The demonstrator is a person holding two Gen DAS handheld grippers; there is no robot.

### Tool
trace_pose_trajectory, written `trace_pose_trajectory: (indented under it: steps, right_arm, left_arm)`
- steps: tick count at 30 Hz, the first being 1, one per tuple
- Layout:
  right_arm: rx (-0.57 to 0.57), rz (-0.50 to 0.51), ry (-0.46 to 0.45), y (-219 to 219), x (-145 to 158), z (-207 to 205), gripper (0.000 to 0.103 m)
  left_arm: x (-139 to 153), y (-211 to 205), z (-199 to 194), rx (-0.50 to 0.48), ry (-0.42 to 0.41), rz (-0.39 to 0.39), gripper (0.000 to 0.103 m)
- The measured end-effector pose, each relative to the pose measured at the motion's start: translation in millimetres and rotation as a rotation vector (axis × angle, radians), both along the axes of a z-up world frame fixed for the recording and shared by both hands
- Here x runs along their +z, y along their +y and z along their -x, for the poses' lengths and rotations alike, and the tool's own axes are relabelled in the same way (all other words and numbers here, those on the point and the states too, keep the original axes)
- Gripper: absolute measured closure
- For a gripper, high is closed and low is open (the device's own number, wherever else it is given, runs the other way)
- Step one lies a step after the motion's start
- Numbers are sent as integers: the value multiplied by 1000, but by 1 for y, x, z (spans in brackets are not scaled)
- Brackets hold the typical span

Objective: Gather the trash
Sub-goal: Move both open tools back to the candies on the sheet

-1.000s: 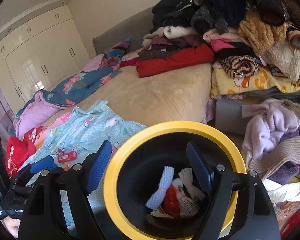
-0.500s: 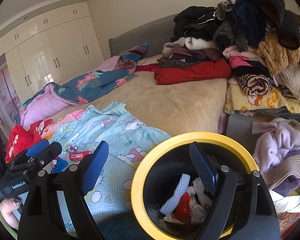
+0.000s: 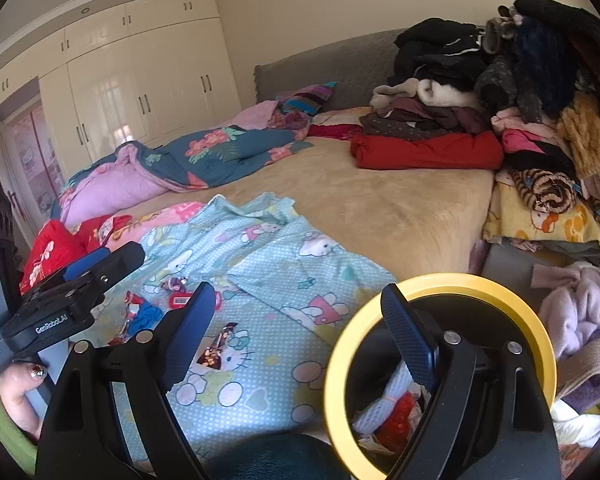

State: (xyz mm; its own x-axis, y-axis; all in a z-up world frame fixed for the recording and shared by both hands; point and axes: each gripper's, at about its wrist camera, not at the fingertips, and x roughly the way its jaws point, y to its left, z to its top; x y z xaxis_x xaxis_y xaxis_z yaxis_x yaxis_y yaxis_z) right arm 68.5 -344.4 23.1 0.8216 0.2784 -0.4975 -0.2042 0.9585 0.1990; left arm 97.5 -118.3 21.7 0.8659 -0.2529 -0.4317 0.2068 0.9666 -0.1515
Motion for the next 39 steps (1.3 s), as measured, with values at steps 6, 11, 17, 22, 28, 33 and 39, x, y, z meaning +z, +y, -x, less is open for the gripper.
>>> trace_pose_trajectory:
  steps: [6,11,17,22,28,33,39]
  right_arm:
    - [57,17,3,28,-1,-7,20]
    - [111,34,10,53,-5,-15,20]
    - [168,53,30,80,-11,-25,20]
    - [214,75,44,101,-17,-32,20]
    - [266,94,67,121,-27,-39,20]
    - [303,113,85,139,-35,-43,20]
    - [342,138,112,159,-47,-49,20]
  left_arm:
    - [-2,20,-1,34,-5,-4,11]
    - [-8,42,-4,76,5,1,11]
    - [-12,66,-7,124,16,10,11]
    - [-16,84,-9,157,27,6,11]
    - [-23,107,-10,202,45,6,11]
    - [-28,123,-10,235,62,11,11]
    - [-41,144,-9,272,98,29,11]
